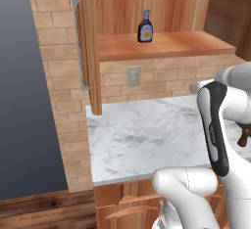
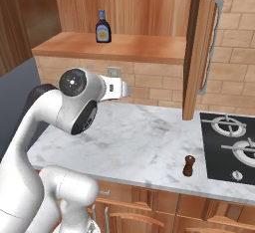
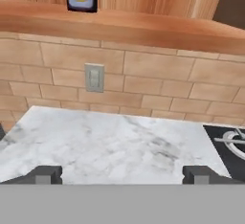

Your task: Take 2 condiments from the cabinet and move them on the counter near the stove.Make sure the condiments are lined up with each other, next to each other.

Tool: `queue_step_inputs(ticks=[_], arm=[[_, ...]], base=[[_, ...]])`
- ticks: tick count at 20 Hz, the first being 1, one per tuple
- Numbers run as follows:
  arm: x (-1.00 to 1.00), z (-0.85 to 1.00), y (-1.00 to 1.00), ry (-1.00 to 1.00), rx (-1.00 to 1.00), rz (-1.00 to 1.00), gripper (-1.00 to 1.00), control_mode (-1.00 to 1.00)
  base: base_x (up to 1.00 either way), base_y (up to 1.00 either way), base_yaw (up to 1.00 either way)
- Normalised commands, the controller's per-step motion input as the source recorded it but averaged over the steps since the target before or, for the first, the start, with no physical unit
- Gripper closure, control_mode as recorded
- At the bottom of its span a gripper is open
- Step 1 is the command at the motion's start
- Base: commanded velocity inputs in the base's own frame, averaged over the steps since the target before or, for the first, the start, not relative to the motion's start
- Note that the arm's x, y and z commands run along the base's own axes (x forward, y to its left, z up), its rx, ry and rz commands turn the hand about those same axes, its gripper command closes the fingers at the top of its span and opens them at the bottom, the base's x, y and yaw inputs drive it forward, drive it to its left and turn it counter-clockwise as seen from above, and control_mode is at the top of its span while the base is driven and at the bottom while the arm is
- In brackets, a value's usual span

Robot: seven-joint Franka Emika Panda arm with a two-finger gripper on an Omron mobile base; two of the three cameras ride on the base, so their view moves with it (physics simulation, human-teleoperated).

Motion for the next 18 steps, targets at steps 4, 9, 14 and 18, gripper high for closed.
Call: queue_step_inputs(ticks=[4,9,14,18], arm=[[0.0,0.94,0.52,-0.06,0.12,-0.02,-1.0,-1.0],[0.0,0.54,0.43,0.0,0.01,-0.07,-1.0,-1.0],[0.05,0.14,0.18,-0.14,0.0,-0.01,-1.0,-1.0],[0.2,0.11,0.12,-0.23,0.0,0.0,-1.0,-1.0]], base=[[0.0,0.0,0.0],[0.0,0.0,0.0],[0.0,0.0,0.0],[0.0,0.0,0.0]])
